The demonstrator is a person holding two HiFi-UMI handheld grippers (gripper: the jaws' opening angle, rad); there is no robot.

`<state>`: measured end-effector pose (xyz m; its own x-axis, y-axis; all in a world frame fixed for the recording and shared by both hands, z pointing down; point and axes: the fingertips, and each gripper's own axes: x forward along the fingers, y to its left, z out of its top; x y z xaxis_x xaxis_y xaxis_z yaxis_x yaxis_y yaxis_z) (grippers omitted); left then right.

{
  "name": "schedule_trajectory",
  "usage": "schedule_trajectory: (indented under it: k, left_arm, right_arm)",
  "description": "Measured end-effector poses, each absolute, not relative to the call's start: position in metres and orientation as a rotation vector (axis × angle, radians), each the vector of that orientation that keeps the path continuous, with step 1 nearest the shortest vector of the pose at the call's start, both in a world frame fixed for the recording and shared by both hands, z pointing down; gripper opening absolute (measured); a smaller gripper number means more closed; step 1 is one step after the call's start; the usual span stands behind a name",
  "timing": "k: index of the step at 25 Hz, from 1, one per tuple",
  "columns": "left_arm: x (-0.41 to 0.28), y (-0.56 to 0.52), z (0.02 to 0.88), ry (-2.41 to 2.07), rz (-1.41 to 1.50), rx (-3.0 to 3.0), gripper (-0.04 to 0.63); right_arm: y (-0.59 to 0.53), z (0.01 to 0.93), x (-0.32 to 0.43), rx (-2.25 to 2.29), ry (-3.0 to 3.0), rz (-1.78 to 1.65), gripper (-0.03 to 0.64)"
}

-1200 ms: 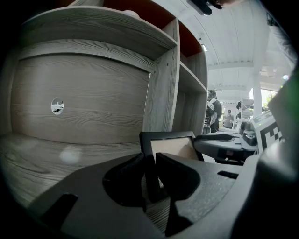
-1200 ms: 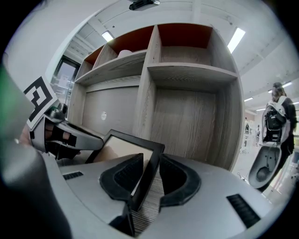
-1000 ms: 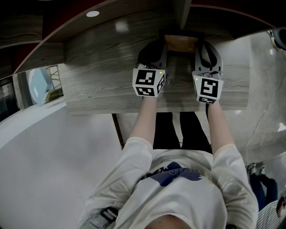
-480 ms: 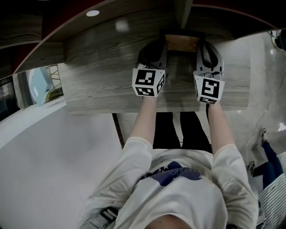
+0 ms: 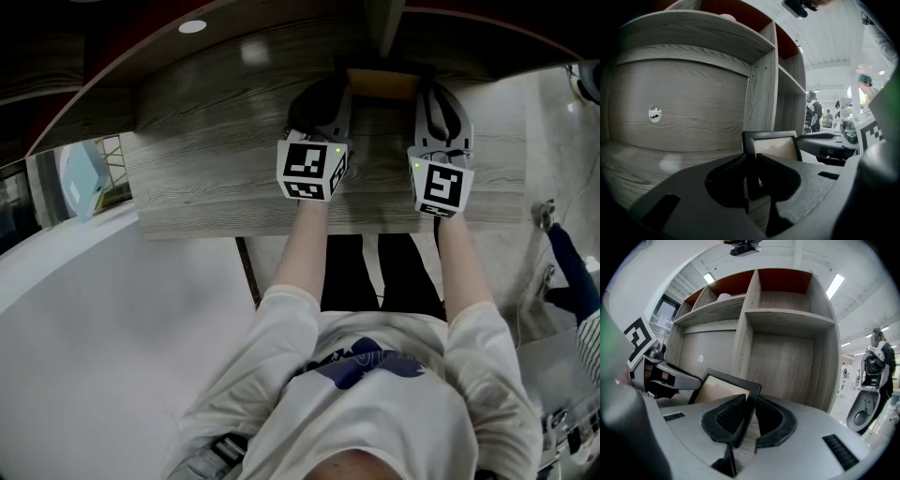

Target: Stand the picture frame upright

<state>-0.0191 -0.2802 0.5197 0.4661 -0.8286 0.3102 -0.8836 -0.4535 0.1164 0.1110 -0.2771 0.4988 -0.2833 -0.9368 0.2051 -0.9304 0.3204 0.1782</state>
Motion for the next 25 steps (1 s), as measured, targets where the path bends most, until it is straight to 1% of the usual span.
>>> schedule_trajectory:
  k: [5,18,24,25]
  left_arm:
    - [-0.0194,-0.2831,0.5151,-1.481,0.303,2.474,0.058]
    - [-0.0181,-0.2836,0.5197,-1.47,0.272,2.475,0.058]
    - [-0.0184,-0.2835,0.5201,-1.472,0.264,2.479,0.067]
    - [-0.0188,-0.2837,0.5192,-1.478,0.26,2.479,0.073]
  right_arm:
    - [-0.2786,0.495,0.113,1.707,-2.317,-0.052,0.044]
    - [-0.2783,0.4982,0.1106,1.692,-2.316,-0.078,0.043]
    - [-0.2758,0.5016,0.1079,1.684,-2.302,-0.077,0.051]
    - [-0.2755,0.5025,0.108,1.682,-2.301,-0.071,0.065]
